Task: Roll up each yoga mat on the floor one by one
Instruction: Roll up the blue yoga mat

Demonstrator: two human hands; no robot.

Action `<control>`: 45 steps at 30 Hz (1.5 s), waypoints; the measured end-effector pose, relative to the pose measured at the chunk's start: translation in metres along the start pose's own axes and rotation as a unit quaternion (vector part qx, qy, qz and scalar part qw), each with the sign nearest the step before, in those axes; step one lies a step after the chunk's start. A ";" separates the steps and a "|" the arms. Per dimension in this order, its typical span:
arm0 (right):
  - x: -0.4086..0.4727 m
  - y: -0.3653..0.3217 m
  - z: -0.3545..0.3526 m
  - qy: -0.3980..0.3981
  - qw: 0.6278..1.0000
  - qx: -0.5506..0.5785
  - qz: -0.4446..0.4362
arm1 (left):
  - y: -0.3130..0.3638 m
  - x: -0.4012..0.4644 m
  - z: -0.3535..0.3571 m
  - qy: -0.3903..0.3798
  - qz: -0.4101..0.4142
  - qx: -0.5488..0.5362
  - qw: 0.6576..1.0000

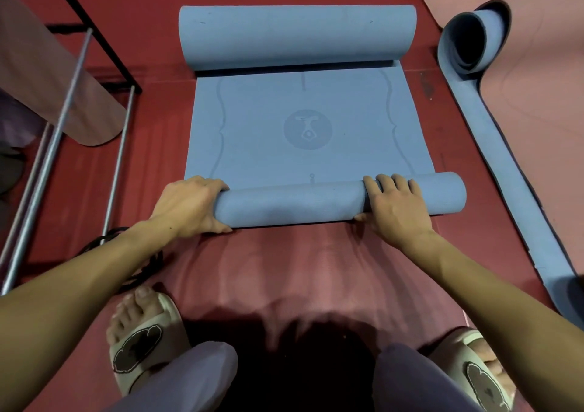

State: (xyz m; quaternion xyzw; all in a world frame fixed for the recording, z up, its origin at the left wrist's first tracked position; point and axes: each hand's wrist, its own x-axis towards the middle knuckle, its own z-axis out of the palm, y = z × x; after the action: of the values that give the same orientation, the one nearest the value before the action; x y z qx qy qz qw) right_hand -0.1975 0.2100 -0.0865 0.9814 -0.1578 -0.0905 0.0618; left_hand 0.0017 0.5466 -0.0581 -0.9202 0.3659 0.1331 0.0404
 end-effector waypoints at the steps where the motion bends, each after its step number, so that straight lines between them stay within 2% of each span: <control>1: 0.000 0.002 -0.001 -0.014 1.000 0.004 0.000 | -0.001 0.000 -0.001 -0.016 0.001 -0.006 1.000; 10: -0.016 0.002 -0.009 -0.108 0.991 0.071 0.013 | -0.004 -0.007 -0.003 -0.108 0.034 -0.002 0.994; 17: -0.025 0.009 -0.018 -0.263 0.961 0.081 0.000 | -0.005 -0.014 0.007 -0.221 0.076 -0.055 0.971; 24: -0.017 0.012 -0.022 -0.286 0.948 0.135 0.034 | -0.006 -0.012 0.004 -0.248 0.077 -0.061 0.964; 28: -0.014 0.006 -0.026 -0.262 0.952 0.147 0.059 | -0.009 -0.015 0.006 -0.243 0.073 -0.068 0.965; 34: -0.013 -0.006 -0.033 -0.144 0.977 0.134 0.076 | -0.019 -0.007 0.000 -0.164 0.043 -0.148 0.974; 39: -0.012 -0.012 -0.035 -0.129 0.982 0.122 0.065 | -0.017 -0.006 0.004 -0.141 0.073 -0.167 0.973; 45: -0.013 -0.011 -0.034 -0.066 0.989 0.128 0.043 | -0.015 -0.009 0.004 -0.093 0.117 -0.144 0.978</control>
State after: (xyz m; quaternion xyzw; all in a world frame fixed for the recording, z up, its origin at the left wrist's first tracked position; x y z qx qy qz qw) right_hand -0.1994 0.2277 -0.0533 0.9654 -0.2139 -0.1311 -0.0709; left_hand 0.0045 0.5646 -0.0601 -0.8507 0.4427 0.2732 -0.0749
